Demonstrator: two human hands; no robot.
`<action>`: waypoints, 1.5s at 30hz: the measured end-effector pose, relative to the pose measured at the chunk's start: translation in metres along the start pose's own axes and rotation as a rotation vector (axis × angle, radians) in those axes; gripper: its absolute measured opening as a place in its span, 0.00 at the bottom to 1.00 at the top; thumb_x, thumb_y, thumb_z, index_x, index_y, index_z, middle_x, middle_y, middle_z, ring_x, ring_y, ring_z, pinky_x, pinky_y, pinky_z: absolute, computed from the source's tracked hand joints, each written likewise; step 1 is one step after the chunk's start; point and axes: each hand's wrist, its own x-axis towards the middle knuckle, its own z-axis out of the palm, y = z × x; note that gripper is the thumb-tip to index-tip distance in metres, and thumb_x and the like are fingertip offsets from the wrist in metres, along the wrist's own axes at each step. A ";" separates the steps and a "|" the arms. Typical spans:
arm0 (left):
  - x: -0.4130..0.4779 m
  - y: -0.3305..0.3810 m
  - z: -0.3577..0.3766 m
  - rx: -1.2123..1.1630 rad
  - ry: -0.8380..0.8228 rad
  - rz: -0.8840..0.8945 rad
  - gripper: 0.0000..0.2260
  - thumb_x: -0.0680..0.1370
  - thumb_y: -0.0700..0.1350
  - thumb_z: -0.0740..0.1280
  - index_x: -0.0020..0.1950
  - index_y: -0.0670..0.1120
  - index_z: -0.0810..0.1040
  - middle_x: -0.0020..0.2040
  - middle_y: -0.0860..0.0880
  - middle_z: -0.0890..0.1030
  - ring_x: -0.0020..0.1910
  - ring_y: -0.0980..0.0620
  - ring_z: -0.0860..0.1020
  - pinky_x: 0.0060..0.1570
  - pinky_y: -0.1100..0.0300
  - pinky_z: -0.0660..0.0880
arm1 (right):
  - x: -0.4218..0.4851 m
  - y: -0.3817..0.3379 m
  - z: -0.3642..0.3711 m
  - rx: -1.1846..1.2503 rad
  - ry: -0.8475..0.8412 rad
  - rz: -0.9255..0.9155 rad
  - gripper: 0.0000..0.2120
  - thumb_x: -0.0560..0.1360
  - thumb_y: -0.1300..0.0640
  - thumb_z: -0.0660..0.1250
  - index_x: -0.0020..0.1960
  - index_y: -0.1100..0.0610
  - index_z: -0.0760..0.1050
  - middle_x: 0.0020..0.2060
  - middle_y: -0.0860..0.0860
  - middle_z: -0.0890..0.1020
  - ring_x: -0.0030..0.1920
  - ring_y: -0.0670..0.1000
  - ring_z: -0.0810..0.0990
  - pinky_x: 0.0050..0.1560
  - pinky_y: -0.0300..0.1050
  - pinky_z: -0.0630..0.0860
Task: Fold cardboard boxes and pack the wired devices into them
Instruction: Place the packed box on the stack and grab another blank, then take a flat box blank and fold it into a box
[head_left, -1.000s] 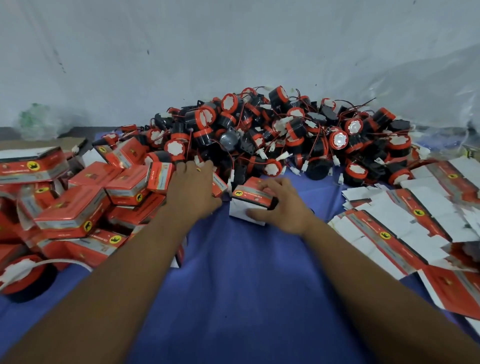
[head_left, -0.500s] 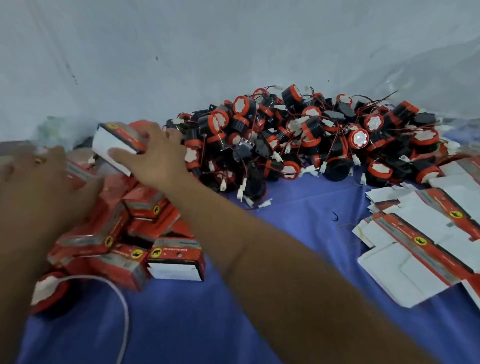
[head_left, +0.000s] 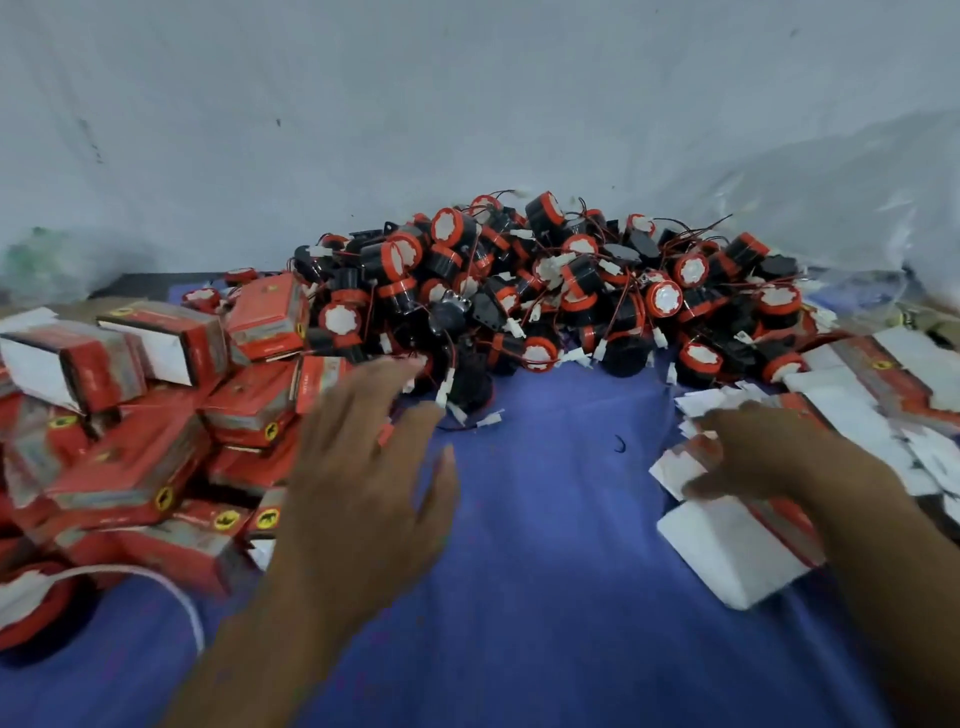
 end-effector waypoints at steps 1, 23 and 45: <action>-0.002 0.017 0.007 -0.114 -0.061 0.041 0.12 0.79 0.46 0.63 0.56 0.41 0.79 0.62 0.41 0.77 0.62 0.39 0.75 0.63 0.46 0.70 | 0.002 0.017 0.009 0.008 -0.005 0.054 0.43 0.66 0.31 0.73 0.75 0.49 0.66 0.72 0.53 0.71 0.69 0.56 0.71 0.65 0.50 0.71; -0.041 0.061 0.074 -1.020 -0.176 -1.003 0.10 0.82 0.40 0.64 0.55 0.53 0.83 0.51 0.51 0.86 0.52 0.48 0.83 0.51 0.49 0.80 | -0.023 -0.087 0.056 1.457 0.372 -0.232 0.19 0.75 0.51 0.74 0.62 0.44 0.69 0.41 0.46 0.86 0.37 0.44 0.84 0.32 0.44 0.77; -0.039 0.048 0.073 -1.033 -0.186 -0.709 0.38 0.68 0.48 0.74 0.75 0.52 0.61 0.59 0.55 0.78 0.59 0.55 0.79 0.52 0.59 0.80 | -0.048 -0.102 0.073 0.935 0.573 -1.079 0.14 0.84 0.53 0.59 0.67 0.55 0.75 0.49 0.50 0.82 0.51 0.53 0.79 0.51 0.52 0.76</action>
